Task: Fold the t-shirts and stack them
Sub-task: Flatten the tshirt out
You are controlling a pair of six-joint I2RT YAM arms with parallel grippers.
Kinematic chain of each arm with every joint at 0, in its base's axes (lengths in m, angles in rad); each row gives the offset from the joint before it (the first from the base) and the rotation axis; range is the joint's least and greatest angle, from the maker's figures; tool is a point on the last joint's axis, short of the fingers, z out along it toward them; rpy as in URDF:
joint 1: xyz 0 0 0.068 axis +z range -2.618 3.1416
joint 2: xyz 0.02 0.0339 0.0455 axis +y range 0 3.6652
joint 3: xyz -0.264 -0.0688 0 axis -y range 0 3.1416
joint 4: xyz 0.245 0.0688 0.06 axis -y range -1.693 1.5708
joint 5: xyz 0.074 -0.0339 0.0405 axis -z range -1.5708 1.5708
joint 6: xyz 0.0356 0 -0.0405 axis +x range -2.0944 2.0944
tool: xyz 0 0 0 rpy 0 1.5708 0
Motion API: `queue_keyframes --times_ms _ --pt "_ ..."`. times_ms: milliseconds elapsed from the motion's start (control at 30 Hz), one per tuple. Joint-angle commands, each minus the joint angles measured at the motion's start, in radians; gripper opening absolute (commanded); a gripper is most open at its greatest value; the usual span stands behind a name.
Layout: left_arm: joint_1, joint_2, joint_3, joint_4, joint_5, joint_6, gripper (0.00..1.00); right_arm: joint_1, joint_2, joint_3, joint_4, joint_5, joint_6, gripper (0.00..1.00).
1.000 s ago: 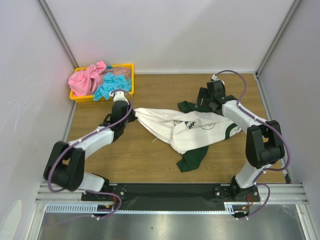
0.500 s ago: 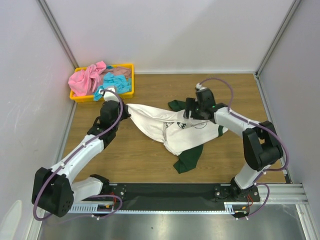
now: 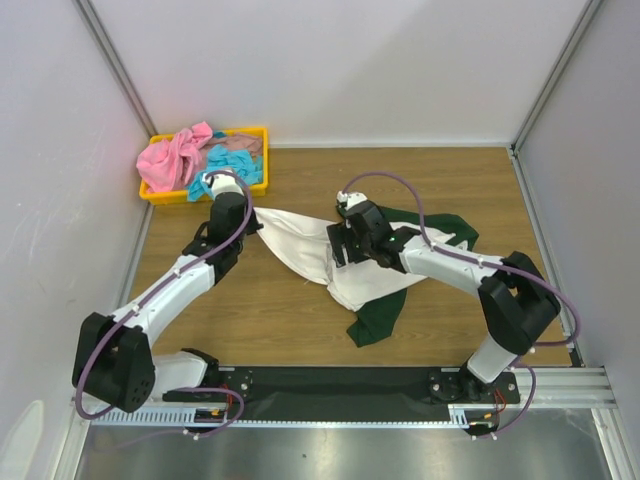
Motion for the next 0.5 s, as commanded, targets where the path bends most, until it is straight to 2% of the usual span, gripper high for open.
queue_keyframes --times_ms 0,100,267,367,400,467 --pt "0.009 0.002 0.051 0.017 -0.027 -0.013 0.00 0.026 0.067 0.053 -0.055 0.168 0.000 0.79" --pt "0.009 0.005 0.049 0.020 -0.021 -0.007 0.00 0.056 0.099 0.071 -0.055 0.222 -0.011 0.79" --pt "0.009 0.016 0.039 0.030 -0.019 -0.004 0.00 0.062 0.131 0.079 -0.021 0.167 0.012 0.74" --pt "0.010 0.022 0.037 0.030 -0.025 -0.001 0.00 0.063 0.151 0.085 -0.044 0.170 0.009 0.52" --pt "0.010 0.022 0.037 0.030 -0.030 0.001 0.00 0.062 0.153 0.084 -0.055 0.184 0.006 0.34" --pt "0.010 0.020 0.039 0.030 -0.037 0.002 0.00 0.062 0.143 0.075 -0.088 0.233 0.001 0.16"
